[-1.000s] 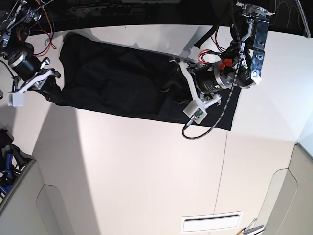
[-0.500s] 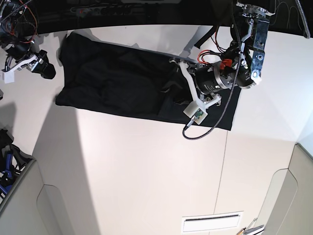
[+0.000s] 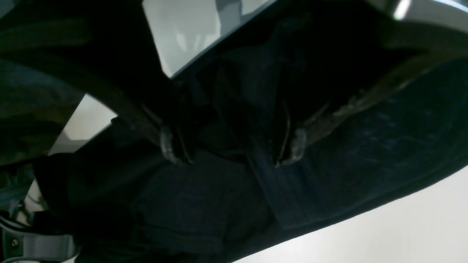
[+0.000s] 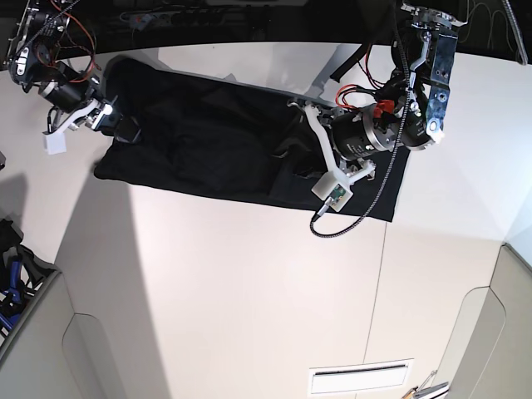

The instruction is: Fold the T-shirt properly

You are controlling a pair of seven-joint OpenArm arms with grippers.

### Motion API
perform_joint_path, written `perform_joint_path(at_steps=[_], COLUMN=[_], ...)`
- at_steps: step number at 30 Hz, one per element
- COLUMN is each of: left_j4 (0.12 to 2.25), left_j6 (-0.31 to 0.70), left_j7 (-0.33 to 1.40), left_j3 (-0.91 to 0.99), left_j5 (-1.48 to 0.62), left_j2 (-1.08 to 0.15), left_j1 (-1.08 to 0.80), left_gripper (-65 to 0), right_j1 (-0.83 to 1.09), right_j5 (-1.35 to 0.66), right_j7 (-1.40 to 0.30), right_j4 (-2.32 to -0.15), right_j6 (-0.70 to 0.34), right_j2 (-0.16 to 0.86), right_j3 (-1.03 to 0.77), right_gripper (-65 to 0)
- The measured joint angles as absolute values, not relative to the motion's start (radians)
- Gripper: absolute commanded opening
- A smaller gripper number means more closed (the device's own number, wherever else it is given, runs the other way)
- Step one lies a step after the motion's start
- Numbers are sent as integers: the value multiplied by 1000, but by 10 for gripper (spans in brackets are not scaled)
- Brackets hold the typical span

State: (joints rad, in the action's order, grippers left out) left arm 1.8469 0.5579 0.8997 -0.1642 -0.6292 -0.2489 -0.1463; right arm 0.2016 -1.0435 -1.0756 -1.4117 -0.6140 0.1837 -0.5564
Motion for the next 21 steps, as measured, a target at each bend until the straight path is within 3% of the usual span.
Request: perform_joint_path(at_steps=[11, 13, 17, 21], left_j4=[1847, 1847, 1847, 1848], left_j6=[558, 558, 558, 561], left_j7=[900, 900, 900, 900], left_j3=[-164, -164, -164, -164], left_j5=[-629, -629, -629, -661], left_j2=[-249, -249, -249, -249], left_j1=[-146, -146, -146, -146], left_gripper=[-293, -293, -293, -293], right_j1=[159, 155, 151, 134], right_j5=[-1023, -1005, -953, -910], right_j7=[-1092, -1089, -1055, -1026], right_j4=[-1413, -1413, -1415, -1415], right_j6=[-614, -614, -616, -617], right_j2=[124, 124, 118, 110], right_j3=[-469, -455, -441, -440], right_gripper=[-286, -365, -650, -650])
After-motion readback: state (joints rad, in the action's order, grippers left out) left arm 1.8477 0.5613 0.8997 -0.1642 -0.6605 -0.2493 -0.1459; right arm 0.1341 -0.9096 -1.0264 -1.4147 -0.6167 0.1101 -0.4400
